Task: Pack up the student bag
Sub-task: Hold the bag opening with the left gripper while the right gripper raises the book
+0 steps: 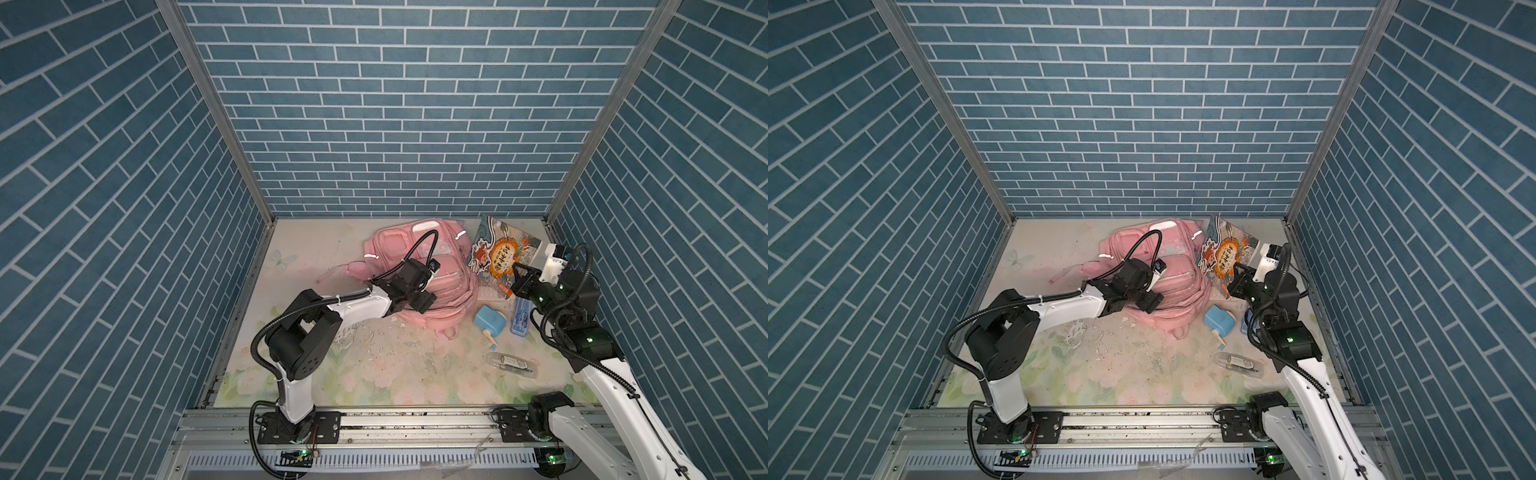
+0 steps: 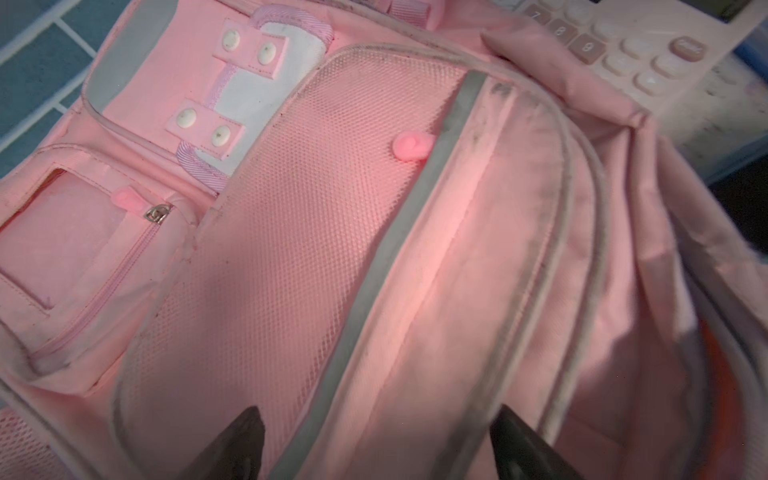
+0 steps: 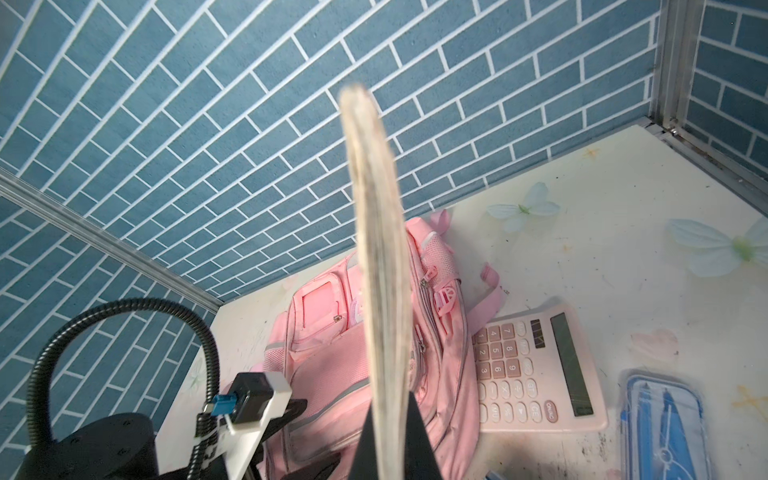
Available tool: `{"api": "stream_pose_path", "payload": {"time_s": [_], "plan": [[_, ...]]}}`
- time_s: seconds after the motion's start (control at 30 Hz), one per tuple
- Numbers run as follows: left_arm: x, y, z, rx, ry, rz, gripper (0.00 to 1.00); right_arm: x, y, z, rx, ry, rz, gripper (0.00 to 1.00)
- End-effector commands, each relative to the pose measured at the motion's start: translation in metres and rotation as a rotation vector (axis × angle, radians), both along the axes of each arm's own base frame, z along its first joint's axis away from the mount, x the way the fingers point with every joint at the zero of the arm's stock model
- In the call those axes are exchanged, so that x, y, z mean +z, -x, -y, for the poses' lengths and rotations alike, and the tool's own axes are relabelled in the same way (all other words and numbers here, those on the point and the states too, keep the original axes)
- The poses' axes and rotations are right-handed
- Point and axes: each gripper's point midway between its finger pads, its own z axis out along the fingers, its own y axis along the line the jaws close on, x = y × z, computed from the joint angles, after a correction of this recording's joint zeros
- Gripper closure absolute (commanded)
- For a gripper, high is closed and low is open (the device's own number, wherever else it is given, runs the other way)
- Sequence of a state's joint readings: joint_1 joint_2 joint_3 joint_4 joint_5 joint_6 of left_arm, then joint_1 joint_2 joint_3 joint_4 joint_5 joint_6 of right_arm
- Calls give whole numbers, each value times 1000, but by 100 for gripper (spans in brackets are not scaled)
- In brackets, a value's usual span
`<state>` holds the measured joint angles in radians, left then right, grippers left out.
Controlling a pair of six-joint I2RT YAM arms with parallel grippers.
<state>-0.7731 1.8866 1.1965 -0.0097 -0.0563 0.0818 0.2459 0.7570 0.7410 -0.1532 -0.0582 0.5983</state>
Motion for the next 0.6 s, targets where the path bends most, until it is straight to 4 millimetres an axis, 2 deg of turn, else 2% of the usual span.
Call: {"api": "stream_pose_path", "payload": {"time_s": [0.0, 0.03, 0.13, 0.2, 0.27, 0.47, 0.57], "plan": [[-6, -17, 3, 78, -13, 30, 22, 7, 3, -2, 7, -62, 13, 100], [-12, -18, 0, 88, -24, 14, 32, 6, 4, -3, 12, -63, 8, 100], [-20, -21, -19, 191, -20, -65, 74, 0, 5, -6, 25, -64, -13, 100], [-21, -17, -40, 285, -1, -100, 90, -3, 4, -7, 30, -66, -19, 100], [-15, -9, -62, 365, 43, -123, 100, -5, 2, -11, 50, -70, -22, 100], [-4, 23, -128, 631, 239, -225, 100, -15, -10, -42, 207, -92, -64, 100], [5, 41, -146, 733, 342, -262, 100, -15, -17, -52, 260, -87, -78, 100]]}}
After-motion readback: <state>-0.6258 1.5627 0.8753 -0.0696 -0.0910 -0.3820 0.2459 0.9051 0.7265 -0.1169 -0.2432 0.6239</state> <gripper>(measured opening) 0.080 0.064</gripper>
